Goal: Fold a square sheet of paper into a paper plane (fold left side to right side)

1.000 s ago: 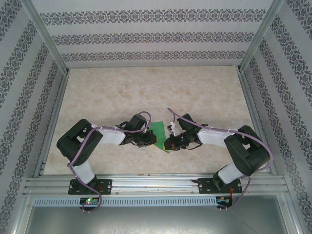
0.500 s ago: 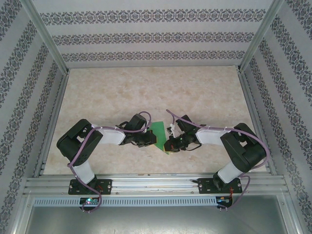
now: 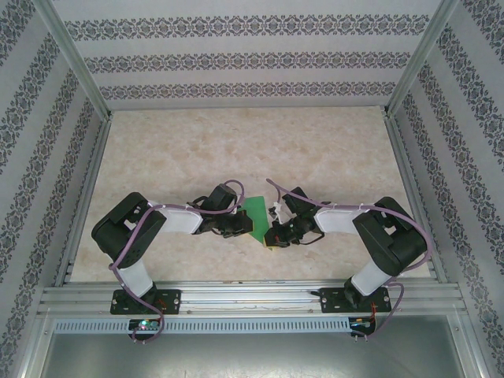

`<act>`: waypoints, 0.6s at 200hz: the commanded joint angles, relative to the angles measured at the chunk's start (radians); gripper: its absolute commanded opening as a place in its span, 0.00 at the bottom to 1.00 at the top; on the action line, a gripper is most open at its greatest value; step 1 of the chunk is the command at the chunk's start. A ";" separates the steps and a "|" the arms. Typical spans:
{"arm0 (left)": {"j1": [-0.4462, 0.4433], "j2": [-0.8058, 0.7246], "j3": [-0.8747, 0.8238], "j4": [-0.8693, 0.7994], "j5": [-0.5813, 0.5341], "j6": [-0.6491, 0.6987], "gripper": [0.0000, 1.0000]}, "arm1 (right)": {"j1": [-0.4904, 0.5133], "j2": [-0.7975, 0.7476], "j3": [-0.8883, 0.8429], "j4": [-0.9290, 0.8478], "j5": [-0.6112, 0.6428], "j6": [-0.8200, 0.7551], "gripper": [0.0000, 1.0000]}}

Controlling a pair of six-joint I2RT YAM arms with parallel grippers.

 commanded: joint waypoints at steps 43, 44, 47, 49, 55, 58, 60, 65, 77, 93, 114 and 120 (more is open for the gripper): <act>-0.007 0.068 -0.004 -0.143 -0.093 -0.004 0.10 | 0.017 0.005 -0.045 -0.054 0.028 0.005 0.00; -0.007 0.068 -0.004 -0.142 -0.094 -0.005 0.10 | 0.017 0.004 -0.045 -0.054 0.028 0.005 0.00; -0.007 0.069 -0.003 -0.143 -0.094 -0.004 0.10 | 0.017 0.003 -0.049 -0.054 0.027 0.007 0.00; -0.007 0.070 -0.004 -0.144 -0.095 -0.004 0.10 | 0.018 0.002 -0.052 -0.054 0.025 0.007 0.00; -0.007 0.070 -0.002 -0.146 -0.095 -0.004 0.10 | 0.019 -0.002 -0.058 -0.054 0.021 0.008 0.00; -0.006 0.070 -0.002 -0.147 -0.097 -0.004 0.10 | 0.020 -0.003 -0.061 -0.053 0.020 0.008 0.00; -0.007 0.070 -0.002 -0.147 -0.098 -0.004 0.09 | 0.020 -0.005 -0.063 -0.055 0.018 0.008 0.00; -0.005 0.071 0.000 -0.149 -0.098 -0.004 0.10 | 0.021 -0.008 -0.069 -0.055 0.014 0.009 0.00; -0.005 0.073 0.000 -0.149 -0.099 -0.004 0.09 | 0.024 -0.017 -0.081 -0.063 0.009 0.010 0.00; -0.005 0.078 0.003 -0.150 -0.099 -0.003 0.09 | 0.027 -0.039 -0.096 -0.076 0.005 0.011 0.00; -0.005 0.082 0.005 -0.146 -0.096 -0.003 0.08 | 0.028 -0.078 -0.109 -0.100 -0.001 0.011 0.00; -0.005 0.081 0.004 -0.146 -0.095 -0.001 0.08 | 0.027 -0.092 -0.109 -0.110 -0.005 0.011 0.00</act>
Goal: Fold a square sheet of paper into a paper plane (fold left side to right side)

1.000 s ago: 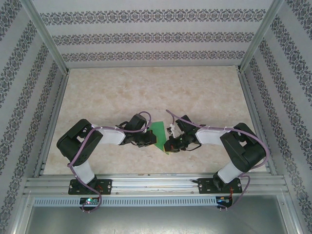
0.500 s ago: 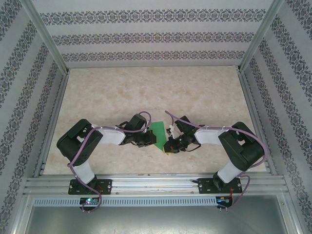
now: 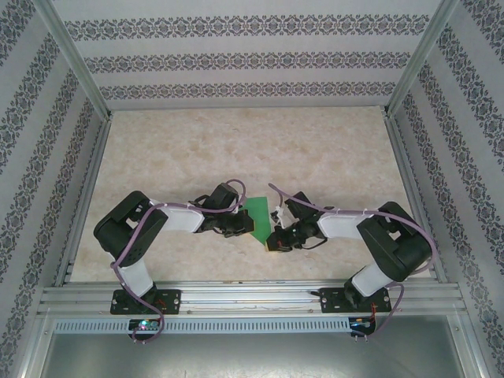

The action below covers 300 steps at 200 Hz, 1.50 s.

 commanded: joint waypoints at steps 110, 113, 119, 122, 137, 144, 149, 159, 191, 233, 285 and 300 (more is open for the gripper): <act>-0.005 0.056 -0.014 -0.120 -0.095 0.005 0.07 | -0.008 -0.081 0.090 -0.068 0.017 0.029 0.00; -0.005 0.056 -0.015 -0.121 -0.095 0.006 0.07 | -0.007 -0.073 0.094 -0.066 0.022 0.029 0.00; -0.005 0.053 -0.016 -0.121 -0.095 0.007 0.07 | -0.004 -0.058 0.100 -0.065 0.028 0.029 0.00; -0.006 0.054 -0.016 -0.122 -0.095 0.006 0.07 | -0.002 -0.049 0.103 -0.066 0.036 0.031 0.00; -0.005 0.053 -0.015 -0.121 -0.096 0.006 0.07 | -0.001 -0.021 0.108 -0.064 0.061 0.035 0.00; -0.005 0.054 -0.014 -0.121 -0.094 0.005 0.07 | -0.001 -0.012 0.109 -0.064 0.072 0.039 0.00; -0.005 0.054 -0.014 -0.122 -0.093 0.006 0.07 | 0.000 -0.005 0.110 -0.064 0.081 0.040 0.00; -0.005 0.054 -0.014 -0.120 -0.092 0.006 0.07 | 0.003 0.006 0.108 -0.066 0.090 0.042 0.00; -0.005 0.048 -0.013 -0.117 -0.089 0.006 0.07 | 0.010 0.033 0.104 -0.096 0.125 0.040 0.00; -0.010 -0.015 -0.062 0.046 -0.042 -0.035 0.12 | 0.018 0.046 0.079 -0.130 0.181 0.059 0.00; -0.035 -0.121 -0.108 0.129 -0.015 -0.036 0.12 | 0.023 0.066 0.067 -0.146 0.217 0.064 0.00; -0.053 -0.130 -0.108 0.134 -0.012 -0.038 0.11 | 0.024 0.064 0.066 -0.150 0.230 0.066 0.00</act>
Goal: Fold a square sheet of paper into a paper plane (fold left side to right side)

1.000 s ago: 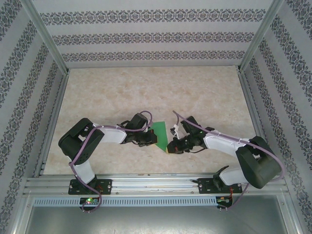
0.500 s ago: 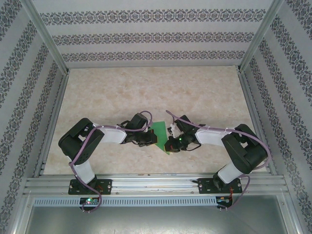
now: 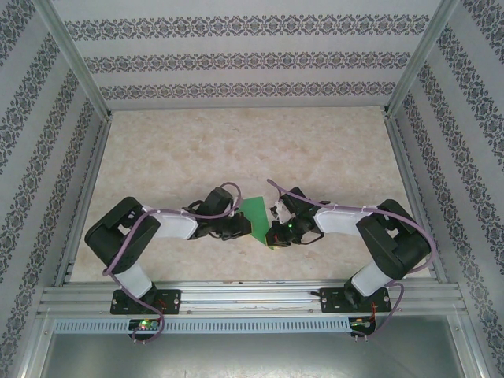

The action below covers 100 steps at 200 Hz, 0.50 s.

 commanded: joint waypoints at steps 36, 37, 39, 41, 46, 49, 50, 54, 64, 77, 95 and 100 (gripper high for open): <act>-0.081 -0.008 0.019 0.058 -0.006 -0.022 0.10 | 0.016 0.039 -0.025 -0.076 0.121 0.015 0.00; -0.081 -0.007 0.019 0.058 -0.006 -0.022 0.10 | 0.016 0.039 -0.025 -0.076 0.121 0.015 0.00; -0.083 -0.003 0.021 0.060 -0.006 -0.024 0.10 | 0.016 0.039 -0.026 -0.075 0.121 0.015 0.00; -0.085 0.000 0.023 0.062 -0.004 -0.024 0.10 | 0.016 0.040 -0.026 -0.074 0.121 0.017 0.00; -0.088 0.009 0.027 0.069 -0.004 -0.027 0.10 | 0.017 0.040 -0.026 -0.074 0.122 0.016 0.00; -0.090 0.014 0.029 0.072 -0.003 -0.029 0.10 | 0.016 0.042 -0.026 -0.074 0.122 0.016 0.00; -0.091 0.016 0.030 0.072 -0.003 -0.030 0.10 | 0.016 0.042 -0.026 -0.073 0.123 0.016 0.00; -0.093 0.022 0.032 0.076 -0.004 -0.033 0.10 | 0.016 0.042 -0.026 -0.073 0.122 0.016 0.00; -0.097 0.037 0.035 0.093 -0.007 -0.039 0.10 | 0.017 0.043 -0.026 -0.073 0.122 0.017 0.00; -0.100 0.054 0.039 0.117 -0.004 -0.049 0.10 | 0.016 0.044 -0.025 -0.074 0.121 0.018 0.00; -0.105 0.062 0.045 0.130 -0.001 -0.053 0.10 | 0.017 0.045 -0.026 -0.074 0.122 0.018 0.00; -0.106 0.062 0.046 0.127 -0.003 -0.051 0.10 | 0.016 0.045 -0.027 -0.074 0.124 0.019 0.00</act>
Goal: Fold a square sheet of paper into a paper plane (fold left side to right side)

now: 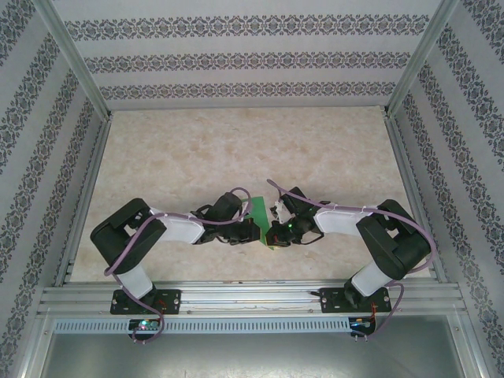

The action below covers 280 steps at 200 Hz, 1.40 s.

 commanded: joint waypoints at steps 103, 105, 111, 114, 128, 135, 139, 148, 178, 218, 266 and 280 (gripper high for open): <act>-0.018 0.059 0.066 -0.127 -0.063 0.020 0.10 | 0.021 0.050 -0.012 -0.121 0.143 0.010 0.00; -0.018 0.061 0.066 -0.129 -0.064 0.020 0.10 | 0.022 0.051 -0.012 -0.123 0.145 0.010 0.00; -0.018 0.066 0.066 -0.135 -0.069 0.017 0.10 | 0.022 0.053 -0.010 -0.127 0.148 0.009 0.00; -0.018 0.068 0.068 -0.139 -0.071 0.015 0.10 | 0.024 0.054 -0.009 -0.129 0.149 0.008 0.00; -0.017 0.077 0.069 -0.157 -0.087 0.012 0.10 | 0.025 0.056 -0.006 -0.139 0.152 0.008 0.00; -0.017 0.078 0.069 -0.165 -0.096 0.010 0.10 | 0.026 0.059 -0.003 -0.144 0.155 0.006 0.00; -0.016 0.079 0.070 -0.172 -0.102 0.010 0.10 | 0.028 0.060 -0.001 -0.148 0.156 0.005 0.00; -0.012 0.077 0.068 -0.179 -0.108 0.012 0.10 | 0.028 0.063 0.002 -0.158 0.160 0.002 0.00; 0.018 0.072 0.058 -0.186 -0.110 0.025 0.10 | 0.029 0.069 0.006 -0.164 0.156 -0.001 0.00; 0.092 0.050 0.061 -0.248 -0.109 0.101 0.10 | 0.029 0.079 0.008 -0.162 0.153 -0.002 0.00; 0.220 0.032 0.029 -0.266 -0.111 0.184 0.10 | 0.030 0.082 0.009 -0.161 0.144 -0.001 0.00; 0.247 0.034 0.034 -0.277 -0.111 0.206 0.10 | 0.029 0.083 0.011 -0.161 0.140 -0.001 0.00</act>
